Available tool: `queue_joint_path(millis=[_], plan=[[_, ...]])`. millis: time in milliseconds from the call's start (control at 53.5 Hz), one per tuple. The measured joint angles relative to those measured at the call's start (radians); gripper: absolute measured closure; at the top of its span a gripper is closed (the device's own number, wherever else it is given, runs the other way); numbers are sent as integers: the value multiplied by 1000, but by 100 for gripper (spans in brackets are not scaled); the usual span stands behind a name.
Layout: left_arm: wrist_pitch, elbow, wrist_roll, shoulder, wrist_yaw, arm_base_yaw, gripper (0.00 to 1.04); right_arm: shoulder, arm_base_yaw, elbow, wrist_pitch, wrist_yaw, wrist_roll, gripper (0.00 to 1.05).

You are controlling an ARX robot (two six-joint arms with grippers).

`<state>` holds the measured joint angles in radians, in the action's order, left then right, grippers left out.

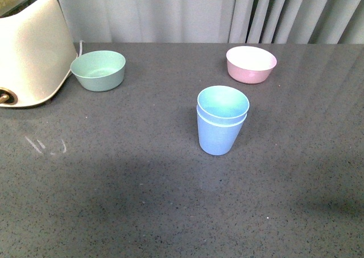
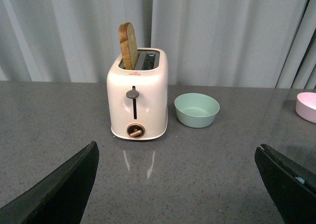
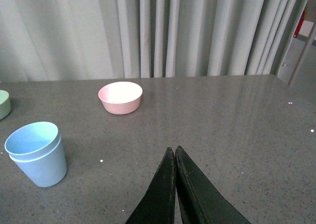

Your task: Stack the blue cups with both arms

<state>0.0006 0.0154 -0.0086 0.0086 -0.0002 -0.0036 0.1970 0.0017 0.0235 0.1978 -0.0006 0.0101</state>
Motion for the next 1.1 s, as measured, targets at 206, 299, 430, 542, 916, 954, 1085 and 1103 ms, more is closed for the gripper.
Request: queue_joint_path(millis=[206, 299, 430, 542, 916, 954, 1085, 1103], plan=[[0, 0, 0, 0, 0, 0, 9, -132, 0, 0, -167, 1, 0, 103], [0, 0, 0, 0, 0, 0, 9, -185, 0, 0, -192, 0, 0, 103], [0, 0, 0, 0, 0, 0, 9, -190, 0, 0, -196, 0, 0, 103], [0, 0, 0, 0, 0, 0, 9, -190, 0, 0, -196, 0, 0, 103], [0, 0, 0, 0, 0, 0, 9, -191, 0, 0, -196, 0, 0, 41], [0, 0, 0, 0, 0, 0, 9, -191, 0, 0, -196, 0, 0, 36], [0, 0, 0, 0, 0, 0, 9, -191, 0, 0, -196, 0, 0, 11], [0, 0, 0, 0, 0, 0, 9, -191, 0, 0, -196, 0, 0, 10]])
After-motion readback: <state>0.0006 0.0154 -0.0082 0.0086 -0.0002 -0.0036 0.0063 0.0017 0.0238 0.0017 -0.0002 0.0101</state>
